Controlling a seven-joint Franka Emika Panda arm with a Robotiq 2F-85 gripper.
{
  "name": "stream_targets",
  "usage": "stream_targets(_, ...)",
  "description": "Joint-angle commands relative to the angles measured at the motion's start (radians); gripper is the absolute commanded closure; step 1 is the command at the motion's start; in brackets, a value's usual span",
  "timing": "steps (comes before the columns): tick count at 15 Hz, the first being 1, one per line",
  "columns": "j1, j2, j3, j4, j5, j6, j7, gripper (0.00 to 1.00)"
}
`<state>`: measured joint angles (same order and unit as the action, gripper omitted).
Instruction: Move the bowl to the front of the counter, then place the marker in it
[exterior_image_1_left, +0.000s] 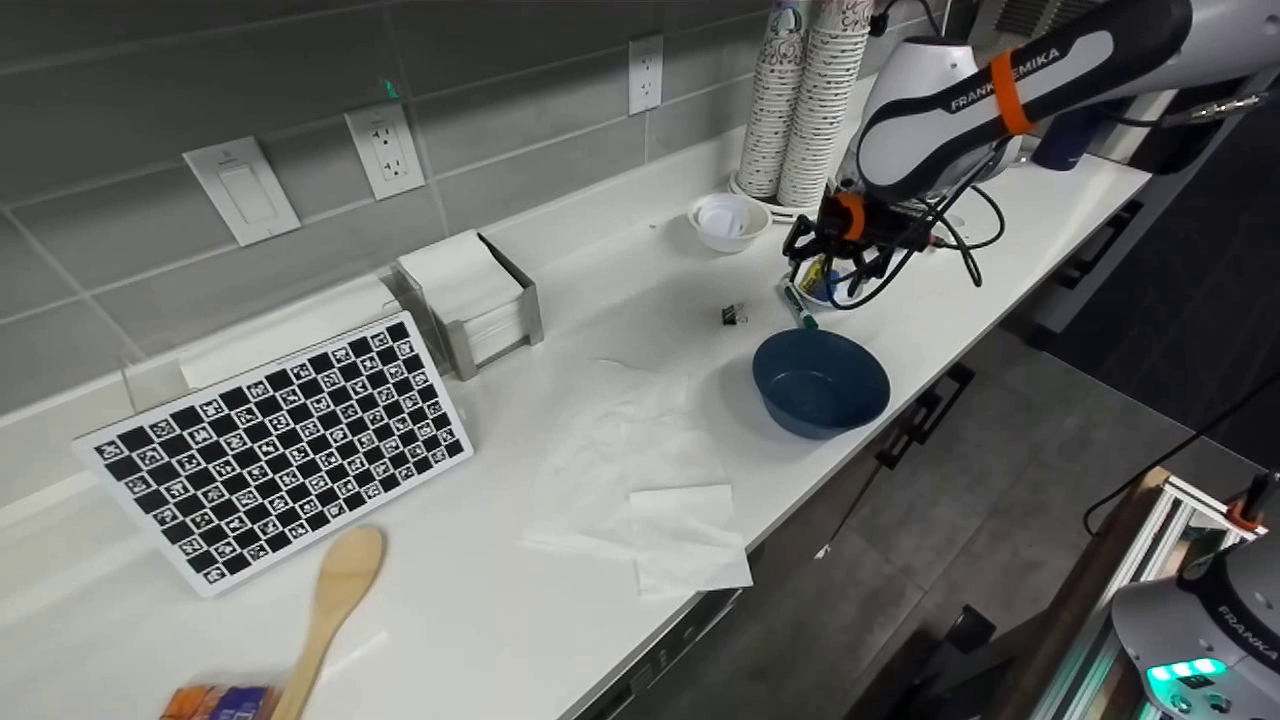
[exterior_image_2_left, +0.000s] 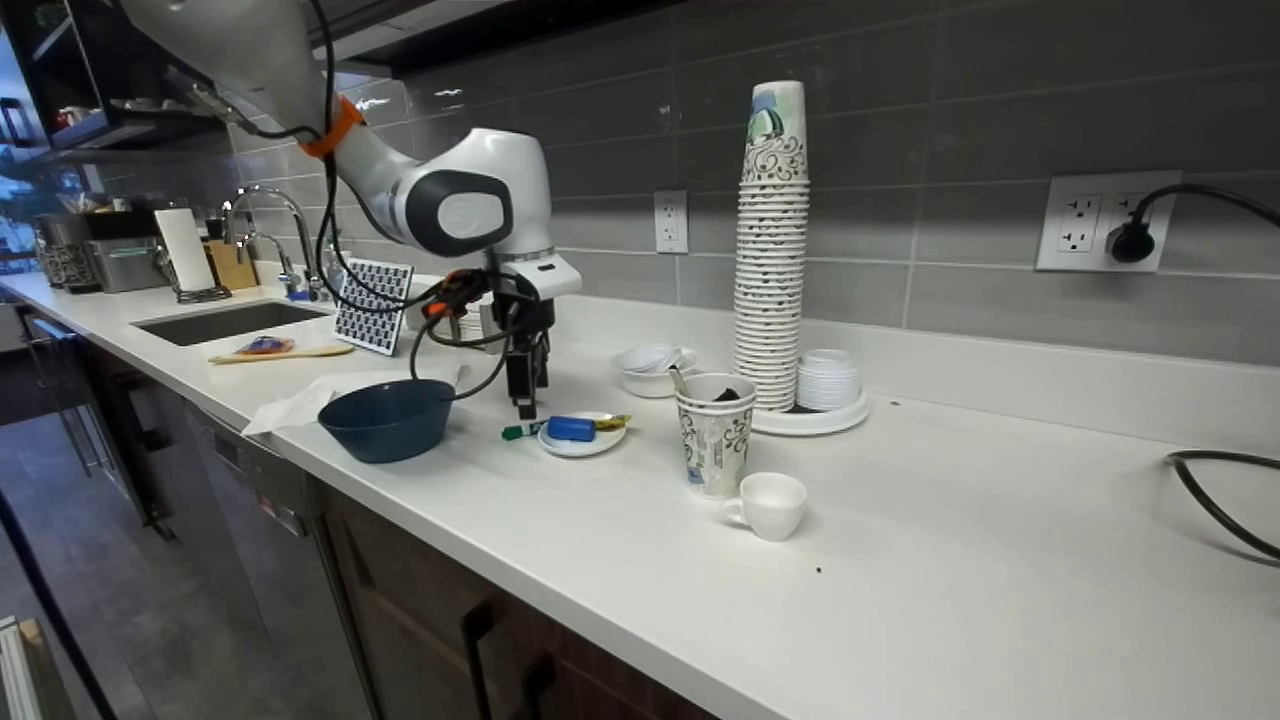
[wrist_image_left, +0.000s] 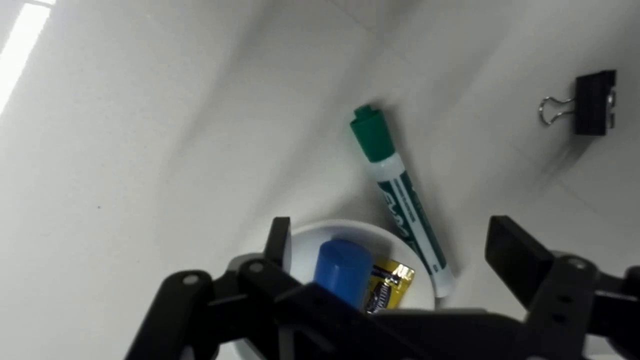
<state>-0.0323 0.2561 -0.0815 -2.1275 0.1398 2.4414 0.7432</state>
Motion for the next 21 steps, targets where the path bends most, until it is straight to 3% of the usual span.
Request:
stream_targets(1,0.038,-0.044,-0.011,-0.078,-0.023,0.028,0.066,0.00)
stream_targets(9,0.069,-0.007,0.008,-0.113,-0.004,0.177,0.081,0.00)
stream_targets(14,0.083,0.032,-0.003,-0.107,-0.015,0.251,0.094,0.07)
stream_targets(16,0.087,0.046,-0.011,-0.100,-0.020,0.277,0.099,0.25)
stream_targets(17,0.090,0.051,-0.016,-0.099,-0.023,0.285,0.103,0.38)
stream_targets(21,0.103,0.070,-0.039,-0.098,-0.039,0.302,0.113,0.66)
